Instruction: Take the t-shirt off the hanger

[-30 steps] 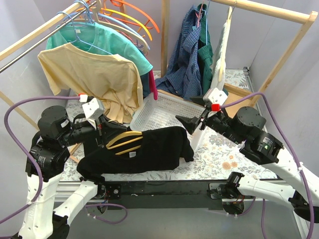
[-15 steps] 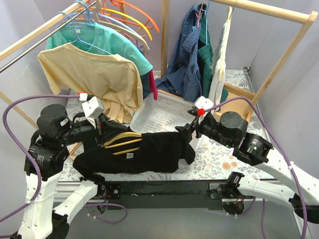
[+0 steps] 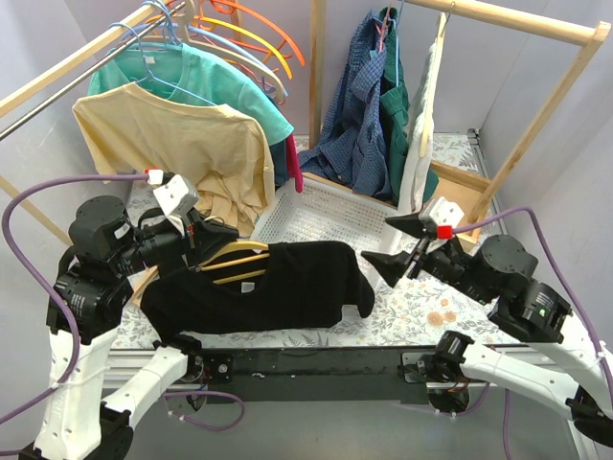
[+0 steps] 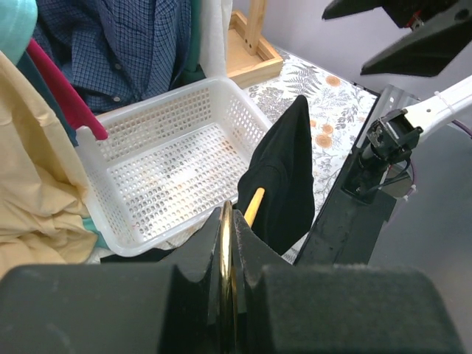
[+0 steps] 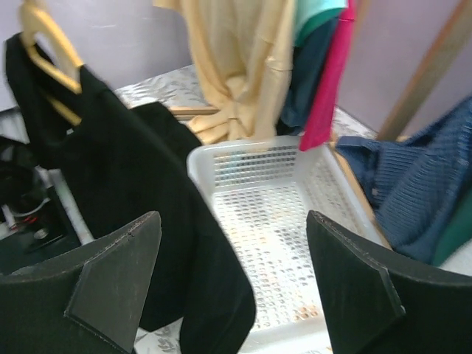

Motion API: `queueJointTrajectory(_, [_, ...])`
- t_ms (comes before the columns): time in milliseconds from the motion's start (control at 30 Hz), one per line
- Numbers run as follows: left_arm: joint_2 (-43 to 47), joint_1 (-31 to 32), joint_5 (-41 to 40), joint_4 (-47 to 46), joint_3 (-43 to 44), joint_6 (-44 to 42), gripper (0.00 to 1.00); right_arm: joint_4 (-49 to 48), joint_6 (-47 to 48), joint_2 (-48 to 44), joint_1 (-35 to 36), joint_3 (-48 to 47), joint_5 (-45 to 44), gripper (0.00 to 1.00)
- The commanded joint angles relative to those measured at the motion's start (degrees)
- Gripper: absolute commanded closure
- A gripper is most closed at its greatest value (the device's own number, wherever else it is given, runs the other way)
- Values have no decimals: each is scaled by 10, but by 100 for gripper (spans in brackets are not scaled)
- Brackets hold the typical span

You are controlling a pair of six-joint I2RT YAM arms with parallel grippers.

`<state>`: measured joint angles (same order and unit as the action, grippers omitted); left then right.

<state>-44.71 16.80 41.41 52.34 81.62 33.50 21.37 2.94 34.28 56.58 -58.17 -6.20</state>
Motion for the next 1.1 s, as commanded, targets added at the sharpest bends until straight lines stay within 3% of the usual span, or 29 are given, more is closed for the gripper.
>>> queueJointTrajectory(0, [-13,2,-5,-24,49,3,100,30,-7,67,-2,-5,98,14])
queueJointTrajectory(333, [1,2,9,-25,64,11,100,-41,-9,114,-2,25,43,11])
queueJointTrajectory(400, [6,2,11,-27,63,12,100,-41,-8,121,-2,26,32,15])
queueJointTrajectory(500, [13,2,3,-26,63,12,100,-36,-7,132,-5,28,23,70])
queueJointTrajectory(567, [16,3,-1,-23,53,11,100,-32,-12,127,-6,29,10,98])
queueJointTrajectory(1067, [40,4,-39,-6,17,-4,100,-16,-25,7,-9,57,-209,99])
